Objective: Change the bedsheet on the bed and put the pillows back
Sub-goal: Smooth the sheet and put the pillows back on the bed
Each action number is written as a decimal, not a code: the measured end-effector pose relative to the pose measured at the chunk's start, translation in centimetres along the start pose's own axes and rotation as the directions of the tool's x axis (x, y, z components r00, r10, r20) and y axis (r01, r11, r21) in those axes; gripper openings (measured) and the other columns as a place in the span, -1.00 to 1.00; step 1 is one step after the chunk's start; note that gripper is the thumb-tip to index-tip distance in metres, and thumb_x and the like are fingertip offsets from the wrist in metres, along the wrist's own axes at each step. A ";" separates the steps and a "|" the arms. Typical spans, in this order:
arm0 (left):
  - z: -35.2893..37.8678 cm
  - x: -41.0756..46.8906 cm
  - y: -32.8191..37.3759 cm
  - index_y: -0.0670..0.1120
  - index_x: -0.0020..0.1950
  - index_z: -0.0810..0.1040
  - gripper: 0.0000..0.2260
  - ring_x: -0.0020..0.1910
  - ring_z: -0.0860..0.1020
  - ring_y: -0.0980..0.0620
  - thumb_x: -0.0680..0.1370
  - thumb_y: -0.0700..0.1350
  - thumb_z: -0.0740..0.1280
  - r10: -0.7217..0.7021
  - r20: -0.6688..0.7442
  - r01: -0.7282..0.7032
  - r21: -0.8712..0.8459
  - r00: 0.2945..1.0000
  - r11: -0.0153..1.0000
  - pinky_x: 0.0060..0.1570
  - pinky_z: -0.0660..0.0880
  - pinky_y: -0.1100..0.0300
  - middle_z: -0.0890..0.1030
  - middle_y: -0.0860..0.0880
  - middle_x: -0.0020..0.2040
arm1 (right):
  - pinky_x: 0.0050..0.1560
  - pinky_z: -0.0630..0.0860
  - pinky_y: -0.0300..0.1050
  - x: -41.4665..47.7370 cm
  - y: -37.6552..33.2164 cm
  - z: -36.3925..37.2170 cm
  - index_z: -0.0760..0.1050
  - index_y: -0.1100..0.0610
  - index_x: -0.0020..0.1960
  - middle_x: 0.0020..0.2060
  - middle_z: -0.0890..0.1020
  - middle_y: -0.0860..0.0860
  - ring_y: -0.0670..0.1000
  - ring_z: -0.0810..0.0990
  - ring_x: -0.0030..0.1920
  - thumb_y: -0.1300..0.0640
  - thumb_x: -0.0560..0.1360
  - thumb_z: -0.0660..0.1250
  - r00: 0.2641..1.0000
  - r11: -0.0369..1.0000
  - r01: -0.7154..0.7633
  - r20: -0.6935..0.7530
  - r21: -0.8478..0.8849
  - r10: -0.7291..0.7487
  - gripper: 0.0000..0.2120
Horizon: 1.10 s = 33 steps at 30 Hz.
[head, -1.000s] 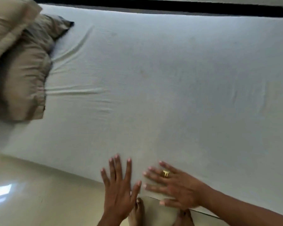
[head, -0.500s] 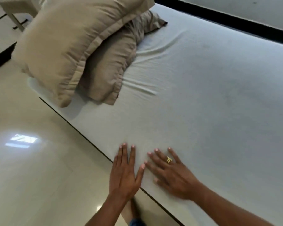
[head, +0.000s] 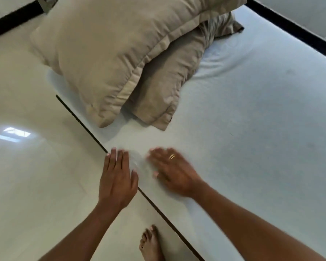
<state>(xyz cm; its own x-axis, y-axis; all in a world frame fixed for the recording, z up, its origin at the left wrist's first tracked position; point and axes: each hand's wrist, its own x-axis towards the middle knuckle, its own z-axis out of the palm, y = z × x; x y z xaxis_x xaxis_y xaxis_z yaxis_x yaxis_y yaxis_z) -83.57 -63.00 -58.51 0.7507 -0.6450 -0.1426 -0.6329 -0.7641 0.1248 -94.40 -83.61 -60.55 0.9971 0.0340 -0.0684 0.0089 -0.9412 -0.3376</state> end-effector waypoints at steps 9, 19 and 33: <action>1.4 4.9 -6.5 -0.13 0.66 -0.04 -0.31 0.62 0.08 -0.24 0.66 0.26 -0.01 -0.170 0.013 0.171 -0.112 0.985 0.979 0.56 0.12 -0.16 0.09 -0.24 0.63 | 0.55 -0.09 0.40 3.4 -5.3 2.0 -0.08 -0.05 0.68 0.67 -0.13 0.04 0.20 -0.20 0.65 -0.19 0.69 -0.01 0.967 0.966 -0.248 0.036 -0.073 0.251 -0.38; 0.8 8.2 -7.1 -0.04 0.67 -0.03 -0.45 0.62 0.06 -0.24 0.71 0.11 -0.05 -0.007 -0.017 0.005 -0.080 1.000 0.997 0.54 0.10 -0.25 0.11 -0.17 0.64 | 0.52 -0.14 0.48 6.5 -9.8 2.5 0.11 -0.05 0.65 0.67 -0.08 0.09 0.26 -0.21 0.64 -0.13 0.69 0.05 0.982 0.982 -0.188 0.019 -0.020 0.188 -0.45; -18.4 24.3 -8.5 -0.30 0.29 0.42 -0.62 0.14 0.48 -0.35 0.52 -0.17 0.15 -0.462 -0.479 0.230 -0.465 0.747 0.855 0.16 0.39 -0.17 0.55 -0.33 0.13 | -0.12 0.42 -0.21 15.8 5.6 -16.5 0.68 0.06 0.06 -0.06 0.74 0.03 0.07 0.71 -0.05 -0.15 0.62 0.28 0.427 0.516 -0.463 -0.329 0.721 0.843 -0.67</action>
<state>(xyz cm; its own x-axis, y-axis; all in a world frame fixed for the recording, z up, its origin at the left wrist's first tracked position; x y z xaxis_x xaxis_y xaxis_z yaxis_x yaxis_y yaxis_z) -56.47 -72.11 -44.98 0.9435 -0.1274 0.3058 -0.2800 -0.8001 0.5305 -77.35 -93.87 -48.04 0.4577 -0.8891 -0.0048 -0.5118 -0.2590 -0.8191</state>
